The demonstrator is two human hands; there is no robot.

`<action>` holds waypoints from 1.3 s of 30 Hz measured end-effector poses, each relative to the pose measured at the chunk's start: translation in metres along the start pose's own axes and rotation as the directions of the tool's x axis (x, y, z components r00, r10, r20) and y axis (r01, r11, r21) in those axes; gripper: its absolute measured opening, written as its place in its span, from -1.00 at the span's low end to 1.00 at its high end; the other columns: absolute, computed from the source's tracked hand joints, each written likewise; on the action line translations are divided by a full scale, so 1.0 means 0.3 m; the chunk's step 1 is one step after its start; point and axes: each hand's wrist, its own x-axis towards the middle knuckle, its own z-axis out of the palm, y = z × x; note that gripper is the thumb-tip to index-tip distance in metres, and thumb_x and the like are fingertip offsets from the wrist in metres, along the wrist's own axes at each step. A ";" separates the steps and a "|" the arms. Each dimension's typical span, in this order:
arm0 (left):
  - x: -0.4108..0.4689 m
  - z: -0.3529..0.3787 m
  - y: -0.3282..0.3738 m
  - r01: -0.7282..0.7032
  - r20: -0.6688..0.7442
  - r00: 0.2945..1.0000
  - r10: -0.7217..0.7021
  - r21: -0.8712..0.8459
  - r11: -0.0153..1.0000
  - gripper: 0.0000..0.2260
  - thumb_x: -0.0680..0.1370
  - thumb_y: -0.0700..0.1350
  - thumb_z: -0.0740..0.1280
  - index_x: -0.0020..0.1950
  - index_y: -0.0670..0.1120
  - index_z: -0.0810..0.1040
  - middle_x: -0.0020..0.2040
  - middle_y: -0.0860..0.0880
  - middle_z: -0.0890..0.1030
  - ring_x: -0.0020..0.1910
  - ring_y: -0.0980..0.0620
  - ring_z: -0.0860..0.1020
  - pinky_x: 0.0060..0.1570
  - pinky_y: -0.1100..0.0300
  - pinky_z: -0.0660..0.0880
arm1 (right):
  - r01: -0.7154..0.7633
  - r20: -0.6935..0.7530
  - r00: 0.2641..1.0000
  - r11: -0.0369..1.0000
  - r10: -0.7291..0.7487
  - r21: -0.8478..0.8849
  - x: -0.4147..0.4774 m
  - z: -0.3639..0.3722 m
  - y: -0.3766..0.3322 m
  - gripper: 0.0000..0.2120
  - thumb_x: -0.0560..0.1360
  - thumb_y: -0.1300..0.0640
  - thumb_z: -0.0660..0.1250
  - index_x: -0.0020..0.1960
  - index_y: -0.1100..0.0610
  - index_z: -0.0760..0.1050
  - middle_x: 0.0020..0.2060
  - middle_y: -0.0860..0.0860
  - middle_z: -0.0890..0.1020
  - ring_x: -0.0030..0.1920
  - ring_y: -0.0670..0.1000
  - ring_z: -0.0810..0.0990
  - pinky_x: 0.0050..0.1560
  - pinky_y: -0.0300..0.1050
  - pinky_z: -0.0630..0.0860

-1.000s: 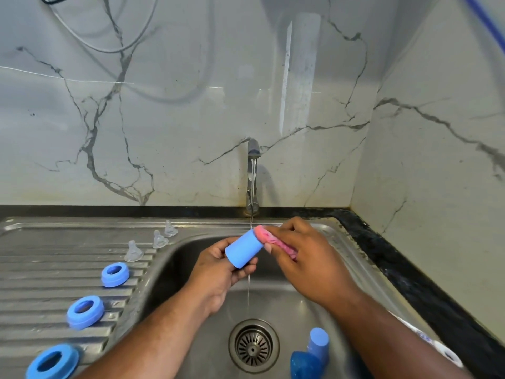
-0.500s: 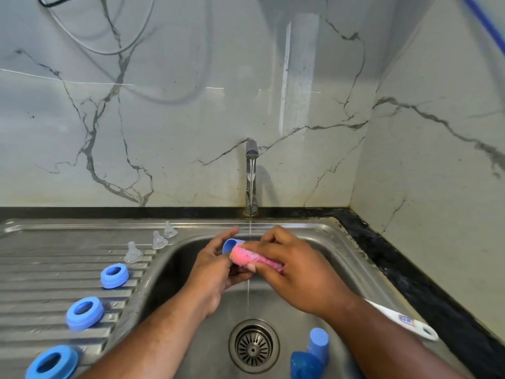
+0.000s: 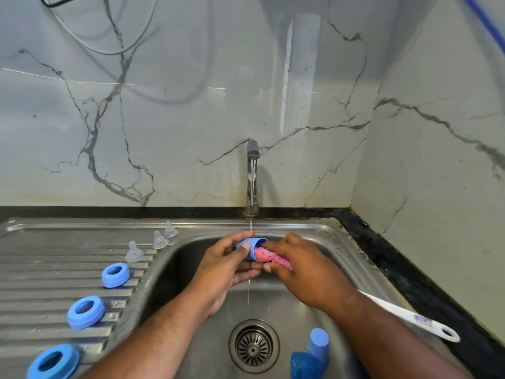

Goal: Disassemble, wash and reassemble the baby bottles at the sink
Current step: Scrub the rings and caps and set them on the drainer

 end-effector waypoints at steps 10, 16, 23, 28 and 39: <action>0.022 -0.035 -0.016 -0.099 -0.059 0.992 0.109 0.156 0.983 -0.83 0.62 -0.21 0.36 0.19 -0.05 0.60 -0.07 -0.18 0.72 -0.19 -0.09 0.68 -0.09 0.07 0.67 | 0.002 -0.096 0.995 0.998 0.005 0.069 0.007 -0.012 0.036 -0.51 0.49 0.29 0.40 0.23 -0.15 0.32 0.18 -0.10 0.36 0.13 -0.11 0.43 0.01 -0.33 0.43; 0.025 -0.038 -0.022 -0.077 -0.037 0.996 0.084 0.152 0.985 -0.80 0.60 -0.15 0.40 0.22 -0.06 0.58 -0.03 -0.19 0.68 -0.24 -0.08 0.63 -0.03 -0.04 0.66 | 0.020 -0.045 0.999 1.000 -0.019 0.019 0.003 -0.012 0.032 -0.61 0.49 -0.01 0.48 0.29 -0.18 0.55 0.02 -0.20 0.49 0.03 -0.10 0.51 0.04 -0.12 0.50; 0.014 -0.015 -0.024 0.059 -0.007 0.998 -0.059 0.159 0.985 -0.62 0.59 0.11 0.36 0.15 -0.21 0.56 -0.15 -0.18 0.63 -0.30 -0.06 0.59 -0.23 0.05 0.59 | 0.086 -0.023 0.996 0.991 -0.084 0.105 0.003 -0.002 0.018 -0.37 0.49 0.19 0.48 0.47 -0.13 0.35 0.28 -0.14 0.46 0.25 -0.14 0.44 0.32 -0.19 0.42; 0.001 -0.027 0.007 0.094 -0.098 0.993 -0.071 0.253 0.963 -0.53 0.62 0.23 0.24 0.03 -0.18 0.65 -0.37 -0.10 0.55 -0.49 0.00 0.44 -0.46 0.23 0.36 | 0.040 -0.168 0.985 0.999 -0.041 -0.013 0.011 -0.036 0.028 -0.78 0.52 0.12 0.43 0.13 -0.09 0.61 -0.06 -0.18 0.55 0.01 -0.07 0.55 -0.02 -0.17 0.46; 0.020 -0.037 0.009 0.173 -0.155 0.980 -0.127 0.332 0.927 -0.49 0.58 0.35 0.20 -0.02 -0.10 0.55 -0.46 0.00 0.38 -0.57 0.09 0.24 -0.49 0.33 0.12 | 0.120 -0.059 0.989 0.968 -0.136 -0.220 -0.004 -0.039 -0.036 -0.76 0.65 0.03 0.21 0.24 -0.06 0.57 0.01 -0.04 0.59 -0.04 0.00 0.52 -0.11 -0.10 0.38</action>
